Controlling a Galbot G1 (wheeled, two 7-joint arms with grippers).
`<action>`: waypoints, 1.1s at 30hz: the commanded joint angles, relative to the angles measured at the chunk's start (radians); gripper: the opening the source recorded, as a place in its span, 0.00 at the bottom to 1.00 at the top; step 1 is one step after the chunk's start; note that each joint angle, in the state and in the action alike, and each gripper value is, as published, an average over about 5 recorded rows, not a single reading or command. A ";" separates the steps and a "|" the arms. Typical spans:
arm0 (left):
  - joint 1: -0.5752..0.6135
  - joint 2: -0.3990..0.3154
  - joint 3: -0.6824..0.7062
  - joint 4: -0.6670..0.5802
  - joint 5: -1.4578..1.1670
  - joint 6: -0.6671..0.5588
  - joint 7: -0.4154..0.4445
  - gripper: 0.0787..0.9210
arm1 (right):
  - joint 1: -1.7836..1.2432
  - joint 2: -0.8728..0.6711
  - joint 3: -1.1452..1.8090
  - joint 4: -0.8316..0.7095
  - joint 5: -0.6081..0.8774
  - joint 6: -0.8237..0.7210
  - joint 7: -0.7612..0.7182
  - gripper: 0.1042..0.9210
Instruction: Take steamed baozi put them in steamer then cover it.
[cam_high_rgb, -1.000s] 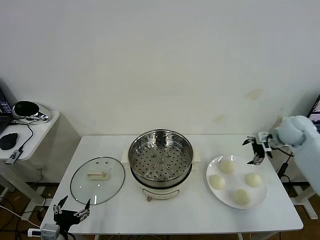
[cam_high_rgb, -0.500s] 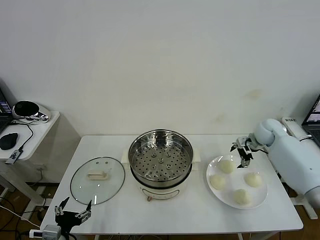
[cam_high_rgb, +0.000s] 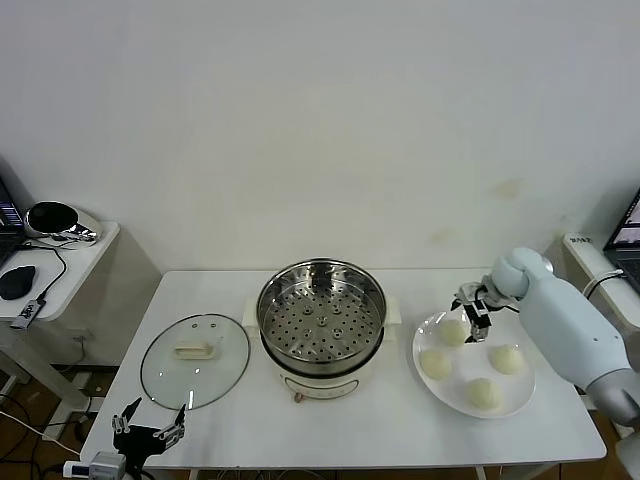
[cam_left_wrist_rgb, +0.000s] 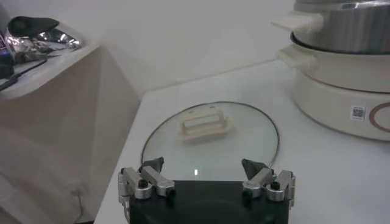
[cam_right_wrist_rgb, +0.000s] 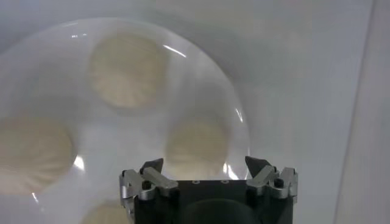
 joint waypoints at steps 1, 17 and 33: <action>-0.001 0.000 0.002 0.003 0.001 0.000 0.000 0.88 | -0.004 0.011 -0.002 -0.015 -0.010 0.005 0.014 0.88; 0.000 -0.004 0.006 0.007 0.004 -0.001 -0.003 0.88 | -0.007 0.014 -0.003 -0.034 0.007 -0.002 0.039 0.71; -0.012 -0.011 0.017 0.010 0.008 -0.002 -0.007 0.88 | 0.113 -0.065 -0.083 0.056 0.182 -0.038 -0.030 0.38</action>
